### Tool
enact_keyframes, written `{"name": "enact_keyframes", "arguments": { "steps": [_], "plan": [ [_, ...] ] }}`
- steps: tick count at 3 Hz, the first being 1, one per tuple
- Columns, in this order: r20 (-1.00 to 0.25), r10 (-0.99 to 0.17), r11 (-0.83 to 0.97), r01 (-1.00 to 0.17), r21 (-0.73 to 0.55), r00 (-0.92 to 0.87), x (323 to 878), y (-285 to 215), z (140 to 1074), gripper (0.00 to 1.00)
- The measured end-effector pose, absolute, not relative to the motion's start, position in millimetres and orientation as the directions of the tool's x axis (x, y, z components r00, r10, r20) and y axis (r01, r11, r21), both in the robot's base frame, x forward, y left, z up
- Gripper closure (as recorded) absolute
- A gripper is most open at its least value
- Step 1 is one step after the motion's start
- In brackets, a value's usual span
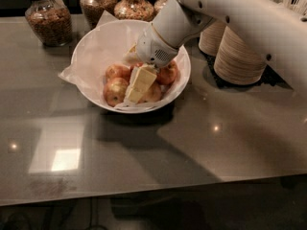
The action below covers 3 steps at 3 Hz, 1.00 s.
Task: Pick apple from white bowl
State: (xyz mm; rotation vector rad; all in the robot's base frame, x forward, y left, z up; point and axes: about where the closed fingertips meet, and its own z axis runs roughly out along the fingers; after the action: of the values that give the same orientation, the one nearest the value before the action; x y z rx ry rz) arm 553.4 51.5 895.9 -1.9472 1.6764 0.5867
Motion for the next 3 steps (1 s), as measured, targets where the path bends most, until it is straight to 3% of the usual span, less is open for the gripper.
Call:
{"name": "enact_keyframes", "arguments": {
  "steps": [1,2,3],
  "plan": [
    [-0.617,-0.773,-0.116,-0.989,-0.093,0.149,553,52,896,0.22],
    [-0.617,-0.773,-0.116,-0.989,-0.093,0.149,553,52,896,0.01],
    [-0.622,-0.767,-0.129,-0.987,-0.092,0.158,555,70,894,0.00]
  ]
}}
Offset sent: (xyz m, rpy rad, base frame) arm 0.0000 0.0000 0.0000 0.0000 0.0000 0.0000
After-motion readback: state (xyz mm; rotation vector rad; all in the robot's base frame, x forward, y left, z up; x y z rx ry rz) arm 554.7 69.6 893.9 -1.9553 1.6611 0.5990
